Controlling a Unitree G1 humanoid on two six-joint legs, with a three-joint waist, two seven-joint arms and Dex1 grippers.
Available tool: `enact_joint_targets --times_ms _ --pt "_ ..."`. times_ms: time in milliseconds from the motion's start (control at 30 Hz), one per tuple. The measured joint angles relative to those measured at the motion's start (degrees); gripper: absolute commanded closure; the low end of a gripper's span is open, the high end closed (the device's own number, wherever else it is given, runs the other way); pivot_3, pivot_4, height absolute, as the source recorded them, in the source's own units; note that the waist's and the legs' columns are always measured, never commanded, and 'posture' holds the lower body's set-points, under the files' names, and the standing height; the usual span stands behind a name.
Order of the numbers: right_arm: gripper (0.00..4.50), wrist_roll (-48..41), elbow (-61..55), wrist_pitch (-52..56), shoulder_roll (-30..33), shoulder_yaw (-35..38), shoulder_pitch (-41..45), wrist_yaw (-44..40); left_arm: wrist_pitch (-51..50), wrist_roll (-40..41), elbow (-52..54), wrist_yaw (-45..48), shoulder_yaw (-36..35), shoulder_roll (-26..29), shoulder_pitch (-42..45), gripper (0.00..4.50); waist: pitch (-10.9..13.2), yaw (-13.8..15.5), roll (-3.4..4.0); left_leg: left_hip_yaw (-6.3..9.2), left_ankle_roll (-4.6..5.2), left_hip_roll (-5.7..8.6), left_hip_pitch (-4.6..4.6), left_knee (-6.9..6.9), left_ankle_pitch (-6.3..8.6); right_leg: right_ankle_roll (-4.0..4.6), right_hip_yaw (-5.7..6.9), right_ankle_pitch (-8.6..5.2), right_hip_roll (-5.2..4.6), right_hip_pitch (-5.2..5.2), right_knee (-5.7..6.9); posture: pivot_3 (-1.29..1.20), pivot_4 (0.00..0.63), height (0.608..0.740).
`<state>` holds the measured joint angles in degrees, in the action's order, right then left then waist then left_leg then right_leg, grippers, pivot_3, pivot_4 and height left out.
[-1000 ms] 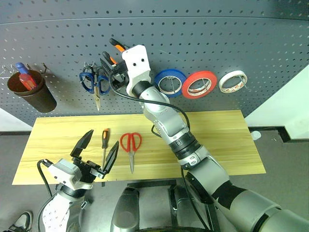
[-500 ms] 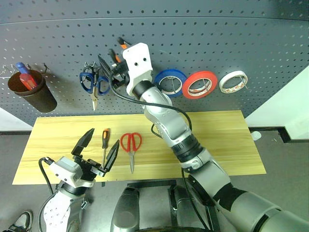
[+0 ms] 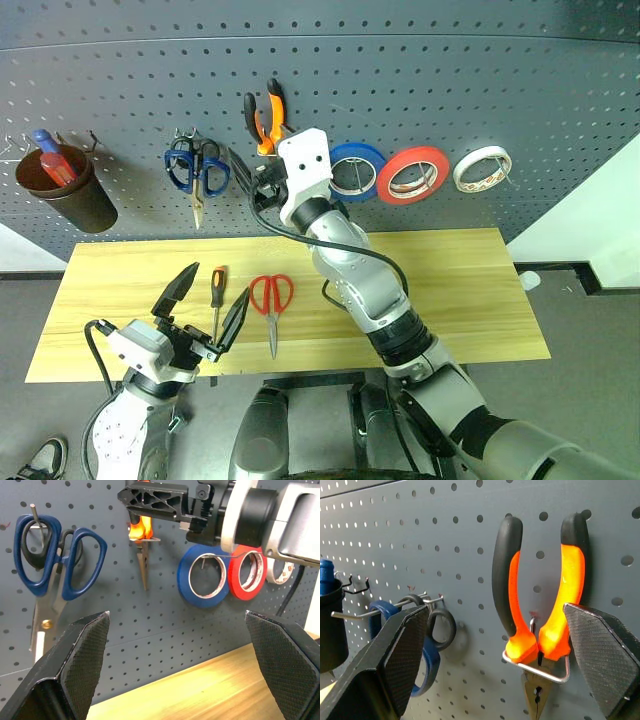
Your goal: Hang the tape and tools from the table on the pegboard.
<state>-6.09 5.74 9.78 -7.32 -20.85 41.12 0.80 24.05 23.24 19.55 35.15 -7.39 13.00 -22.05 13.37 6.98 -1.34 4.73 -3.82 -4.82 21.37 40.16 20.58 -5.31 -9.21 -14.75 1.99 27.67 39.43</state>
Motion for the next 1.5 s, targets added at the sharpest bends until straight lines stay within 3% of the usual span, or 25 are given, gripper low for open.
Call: enact_joint_targets --times_ms 367,767,967,1500 --pt "0.04 0.9 -3.1 2.2 0.0 -0.2 -3.1 0.0 0.0 0.0 -1.5 1.3 0.0 0.0 1.6 0.0 0.0 0.0 -0.01 0.0 0.0 0.0 0.0 0.0 0.0 0.0 0.0 0.01 0.0 0.0 0.01 0.33 0.151 0.677" --pt "0.04 1.5 -18.5 10.7 0.0 -2.0 -3.4 -0.2 0.0 0.1 -1.6 2.0 0.2 0.0 2.7 0.0 0.0 0.1 -0.02 0.0 0.0 0.0 -0.01 0.0 0.0 -0.01 0.0 0.01 0.0 -0.03 0.0 0.33 0.151 0.677" --pt "0.04 1.3 -24.3 15.0 0.3 -2.5 -8.5 -2.0 0.0 0.4 -2.3 2.1 0.1 0.5 2.7 0.0 0.0 0.1 -0.03 0.01 0.0 0.0 -0.02 0.01 0.0 -0.01 0.0 0.01 0.0 -0.05 0.0 0.33 0.151 0.677" --pt "0.04 -2.6 -41.2 22.4 14.4 0.5 -25.7 -14.0 -1.1 1.3 -3.1 2.2 -0.5 2.3 2.0 0.0 -0.1 0.1 -0.06 0.03 0.0 0.0 -0.18 0.06 0.0 0.0 -0.01 0.0 -0.01 -0.3 -0.03 0.33 0.151 0.677"
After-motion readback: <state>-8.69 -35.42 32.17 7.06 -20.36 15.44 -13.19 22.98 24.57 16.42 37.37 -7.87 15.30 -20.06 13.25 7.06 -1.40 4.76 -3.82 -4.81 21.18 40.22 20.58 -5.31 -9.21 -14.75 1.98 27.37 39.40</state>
